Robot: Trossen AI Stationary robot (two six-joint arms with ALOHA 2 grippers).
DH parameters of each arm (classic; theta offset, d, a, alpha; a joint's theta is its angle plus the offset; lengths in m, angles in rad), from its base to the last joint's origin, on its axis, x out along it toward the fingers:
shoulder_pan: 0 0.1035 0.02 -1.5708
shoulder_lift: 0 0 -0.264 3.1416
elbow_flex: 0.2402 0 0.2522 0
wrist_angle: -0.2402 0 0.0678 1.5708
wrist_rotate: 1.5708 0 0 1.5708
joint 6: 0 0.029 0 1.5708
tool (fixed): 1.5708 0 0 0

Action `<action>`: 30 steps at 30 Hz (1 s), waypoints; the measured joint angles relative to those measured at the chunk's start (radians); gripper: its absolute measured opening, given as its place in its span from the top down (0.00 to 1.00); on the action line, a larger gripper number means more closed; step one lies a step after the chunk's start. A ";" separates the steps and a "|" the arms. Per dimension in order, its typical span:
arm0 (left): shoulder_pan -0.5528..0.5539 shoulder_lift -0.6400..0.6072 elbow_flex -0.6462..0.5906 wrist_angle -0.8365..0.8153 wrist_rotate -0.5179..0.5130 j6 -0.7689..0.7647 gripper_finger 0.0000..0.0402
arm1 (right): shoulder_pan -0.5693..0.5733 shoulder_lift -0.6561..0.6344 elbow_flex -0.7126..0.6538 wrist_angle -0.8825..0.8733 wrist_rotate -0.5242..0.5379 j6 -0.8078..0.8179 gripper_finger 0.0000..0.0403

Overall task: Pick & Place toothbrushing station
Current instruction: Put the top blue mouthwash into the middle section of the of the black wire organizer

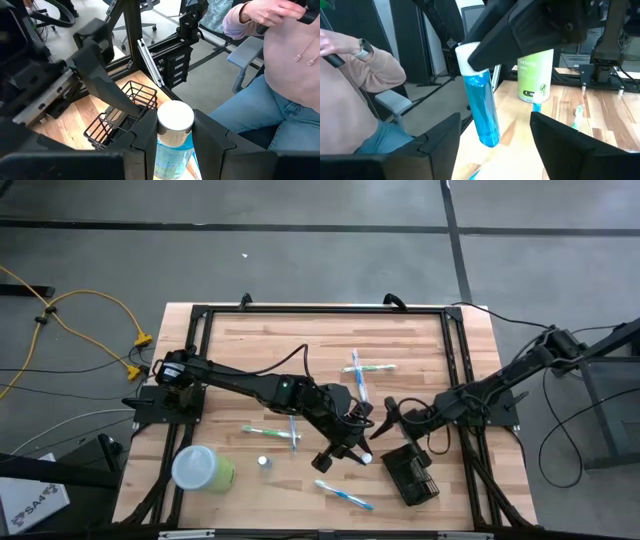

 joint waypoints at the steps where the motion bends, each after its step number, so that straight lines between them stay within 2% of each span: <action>1: 0.000 0.000 0.000 0.000 0.000 0.000 0.77 | 0.000 0.005 0.000 0.010 0.000 -0.002 0.41; 16: 0.000 0.011 0.000 0.014 0.004 -0.001 0.77 | 0.000 0.008 0.000 0.025 -0.003 0.005 0.41; 30: -0.003 0.039 0.000 0.028 0.051 -0.085 0.77 | 0.000 0.032 0.000 -0.032 -0.007 0.019 0.41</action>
